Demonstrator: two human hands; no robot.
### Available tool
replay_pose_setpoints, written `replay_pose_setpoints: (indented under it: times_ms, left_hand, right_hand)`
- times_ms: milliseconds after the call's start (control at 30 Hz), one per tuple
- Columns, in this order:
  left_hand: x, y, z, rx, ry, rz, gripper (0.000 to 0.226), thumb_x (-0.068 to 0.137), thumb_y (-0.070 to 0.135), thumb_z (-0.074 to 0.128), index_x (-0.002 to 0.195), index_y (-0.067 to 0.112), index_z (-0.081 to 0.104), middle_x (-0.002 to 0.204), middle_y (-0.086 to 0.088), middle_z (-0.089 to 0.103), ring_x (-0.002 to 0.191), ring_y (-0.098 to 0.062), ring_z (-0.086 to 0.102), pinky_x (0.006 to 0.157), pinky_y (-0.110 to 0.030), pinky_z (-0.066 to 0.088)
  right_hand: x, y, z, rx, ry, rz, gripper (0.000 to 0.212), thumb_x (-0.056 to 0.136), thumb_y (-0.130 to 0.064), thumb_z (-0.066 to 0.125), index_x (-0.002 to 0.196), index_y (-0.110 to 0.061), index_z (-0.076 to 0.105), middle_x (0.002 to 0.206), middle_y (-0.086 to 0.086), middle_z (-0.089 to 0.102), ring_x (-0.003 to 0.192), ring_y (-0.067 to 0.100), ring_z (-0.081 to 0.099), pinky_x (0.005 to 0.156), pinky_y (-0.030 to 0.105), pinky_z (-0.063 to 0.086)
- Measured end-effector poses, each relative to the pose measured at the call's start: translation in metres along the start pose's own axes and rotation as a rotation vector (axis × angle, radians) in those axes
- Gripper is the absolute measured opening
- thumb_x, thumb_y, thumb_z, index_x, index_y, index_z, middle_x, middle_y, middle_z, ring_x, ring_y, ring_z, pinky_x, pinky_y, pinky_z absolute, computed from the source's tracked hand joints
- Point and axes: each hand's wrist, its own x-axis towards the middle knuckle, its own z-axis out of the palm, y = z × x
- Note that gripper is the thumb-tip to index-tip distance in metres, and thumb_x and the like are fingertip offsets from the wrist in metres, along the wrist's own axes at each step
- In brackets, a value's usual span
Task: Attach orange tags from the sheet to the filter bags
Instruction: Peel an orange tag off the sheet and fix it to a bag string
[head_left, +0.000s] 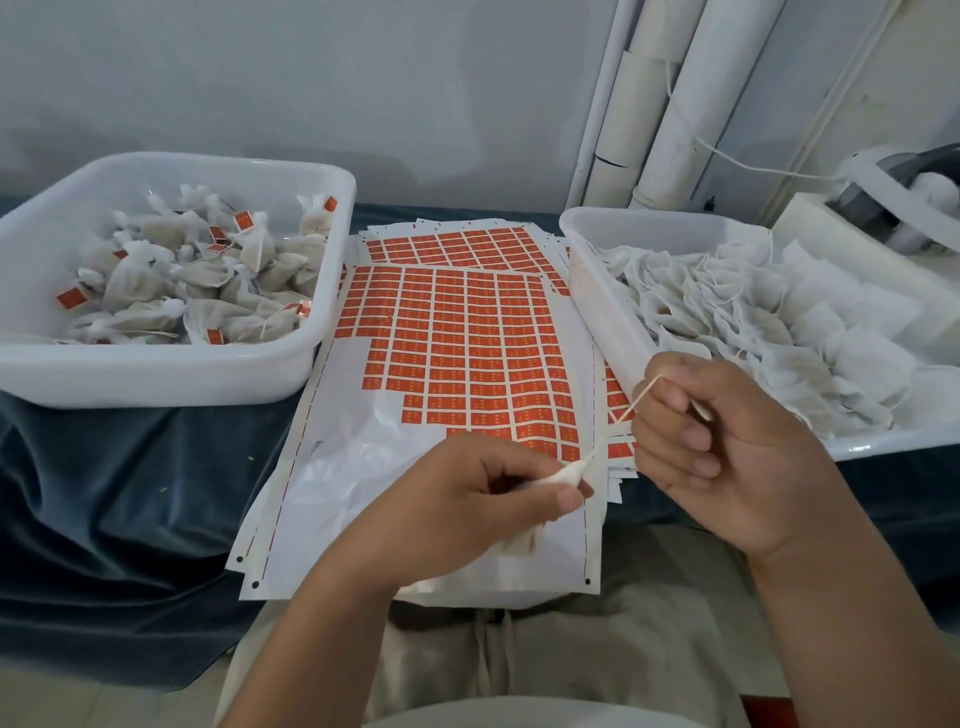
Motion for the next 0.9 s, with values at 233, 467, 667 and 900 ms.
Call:
replay_pose_setpoints:
  times_ms: [233, 467, 667, 900]
  left_hand:
    - [0.003, 0.0, 0.001, -0.12, 0.126, 0.151, 0.019, 0.089, 0.044, 0.069, 0.099, 0.037, 0.083, 0.106, 0.012, 0.076, 0.102, -0.011, 0.07, 0.085, -0.019, 0.056]
    - [0.005, 0.004, 0.003, -0.247, 0.295, 0.232, 0.022, 0.093, 0.033, 0.067, 0.108, 0.028, 0.084, 0.138, 0.024, 0.065, 0.129, 0.002, 0.058, 0.09, -0.002, 0.046]
    - [0.001, 0.004, 0.005, -0.244, 0.42, 0.207, 0.019, 0.089, 0.046, 0.065, 0.097, 0.046, 0.081, 0.101, 0.017, 0.078, 0.104, -0.002, 0.071, 0.079, -0.006, 0.051]
    - [0.006, -0.005, 0.003, 0.128, 0.575, 0.185, 0.028, 0.088, 0.055, 0.06, 0.071, 0.036, 0.072, 0.065, 0.016, 0.066, 0.065, -0.009, 0.062, 0.058, -0.009, 0.048]
  right_hand:
    - [0.0, 0.013, 0.003, -0.512, 0.21, -0.149, 0.025, 0.097, -0.041, 0.059, 0.091, -0.02, 0.072, 0.073, 0.003, 0.061, 0.053, 0.014, 0.049, 0.05, 0.021, 0.042]
    - [0.0, 0.018, 0.028, -0.893, 0.101, -0.034, 0.028, 0.096, -0.06, 0.06, 0.09, -0.036, 0.073, 0.077, -0.005, 0.069, 0.064, 0.007, 0.062, 0.062, 0.02, 0.052]
    - [-0.004, 0.021, 0.037, -1.071, 0.049, -0.007, 0.012, 0.101, -0.038, 0.06, 0.092, -0.041, 0.068, 0.086, -0.014, 0.072, 0.078, 0.006, 0.07, 0.068, 0.018, 0.053]
    - [-0.015, 0.009, 0.043, -1.532, 0.114, -0.286, 0.015, 0.1, -0.047, 0.055, 0.097, -0.038, 0.067, 0.086, -0.022, 0.067, 0.082, 0.003, 0.065, 0.067, 0.018, 0.05]
